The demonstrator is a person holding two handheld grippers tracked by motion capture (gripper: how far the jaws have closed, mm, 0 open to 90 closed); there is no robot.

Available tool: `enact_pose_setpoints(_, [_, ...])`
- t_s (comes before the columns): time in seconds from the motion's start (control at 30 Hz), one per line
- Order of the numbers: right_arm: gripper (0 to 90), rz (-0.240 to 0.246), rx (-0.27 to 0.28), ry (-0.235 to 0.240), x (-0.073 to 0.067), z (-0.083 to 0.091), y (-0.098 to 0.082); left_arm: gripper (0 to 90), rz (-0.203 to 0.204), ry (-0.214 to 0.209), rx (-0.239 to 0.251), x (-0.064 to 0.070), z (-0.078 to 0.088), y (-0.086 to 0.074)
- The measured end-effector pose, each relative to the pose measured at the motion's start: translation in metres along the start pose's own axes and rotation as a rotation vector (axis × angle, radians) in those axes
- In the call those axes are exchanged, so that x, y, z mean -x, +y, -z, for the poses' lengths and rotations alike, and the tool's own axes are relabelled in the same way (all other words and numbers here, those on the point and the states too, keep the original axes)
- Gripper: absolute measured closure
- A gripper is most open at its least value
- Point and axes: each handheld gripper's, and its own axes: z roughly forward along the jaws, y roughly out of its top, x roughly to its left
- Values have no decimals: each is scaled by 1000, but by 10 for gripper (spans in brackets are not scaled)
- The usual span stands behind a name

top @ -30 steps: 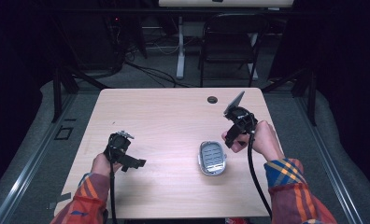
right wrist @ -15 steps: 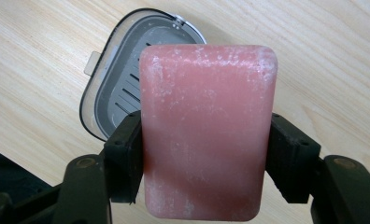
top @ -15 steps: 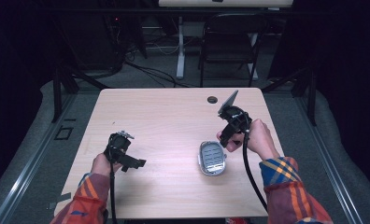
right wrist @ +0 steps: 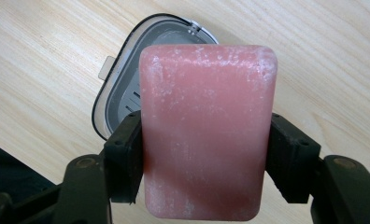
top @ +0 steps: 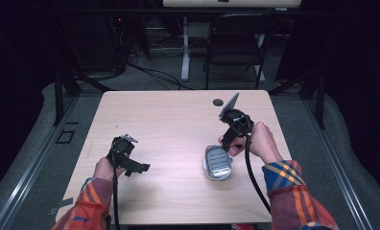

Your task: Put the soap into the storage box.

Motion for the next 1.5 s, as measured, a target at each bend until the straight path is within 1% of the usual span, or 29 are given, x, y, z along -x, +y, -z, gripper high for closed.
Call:
enact_pose_setpoints(0.03, [369,-2,5,4,0,-1,0,0,0,0,0,0,0,0])
enact_pose_setpoints(0.07, [369,14,-13,-2,0,0,1,0,1,0,1,0,0,0])
enact_pose_setpoints(0.13, [369,8,-13,5,-2,0,1,0,0,0,0,0,0,0])
enact_pose_setpoints(0.2, [369,19,-19,4,-3,-2,2,0,0,1,1,0,0,0])
enact_pose_setpoints(0.33, [369,19,-25,7,-5,-3,4,0,-3,2,1,0,0,0])
enact_pose_setpoints(0.37, [369,23,-18,6,-6,-4,4,0,-4,1,2,0,0,0])
enact_pose_setpoints(0.43, [369,17,-23,12,-8,-7,5,0,-3,1,2,0,0,0])
enact_pose_setpoints(0.47, [369,24,-40,9,-8,-7,6,0,-3,2,2,0,0,0])
enact_pose_setpoints(0.5, [369,24,-40,9,-8,-7,6,0,-3,1,2,0,0,0])
enact_pose_setpoints(0.53, [368,9,-21,17,-10,-9,5,0,-3,1,2,0,0,0])
enact_pose_setpoints(0.57, [369,12,-18,17,-10,-10,6,0,-3,1,2,0,0,0])
enact_pose_setpoints(0.63, [369,23,-33,16,-11,-12,7,0,-3,0,2,0,0,0])
enact_pose_setpoints(0.83, [369,30,-58,18,-15,-18,9,0,-4,1,2,0,0,0])
enact_pose_setpoints(0.93, [369,19,-53,22,-16,-21,9,0,-4,1,2,0,0,0])
enact_pose_setpoints(1.03, [368,26,-64,20,-16,-23,10,0,-4,2,2,0,0,0])
enact_pose_setpoints(1.1, [369,19,-64,24,-16,-26,10,0,-5,2,2,0,1,0])
enact_pose_setpoints(1.13, [369,5,-54,28,-17,-29,9,0,-5,2,2,0,0,0])
enact_pose_setpoints(1.17, [369,22,-80,25,-16,-28,10,0,-5,2,1,0,0,0])
enact_pose_setpoints(1.2, [369,4,-63,29,-17,-32,10,0,-5,2,1,0,1,0])
enact_pose_setpoints(1.27, [369,1,-67,25,-17,-35,9,0,-6,3,1,0,1,0])
enact_pose_setpoints(1.33, [369,-6,-75,28,-17,-38,9,0,-4,3,1,0,0,0])
enact_pose_setpoints(1.37, [369,9,-96,23,-16,-39,11,0,-4,3,2,0,0,0])
enact_pose_setpoints(1.4, [369,-31,-58,27,-19,-43,9,0,-4,3,2,0,0,0])
enact_pose_setpoints(1.43, [369,-31,-58,27,-19,-43,9,0,-4,3,1,0,0,0])
enact_pose_setpoints(1.47, [368,-14,-80,17,-18,-42,10,0,-4,3,1,0,0,0])
enact_pose_setpoints(1.5, [368,-31,-78,19,-19,-45,11,0,-4,3,2,0,0,0])
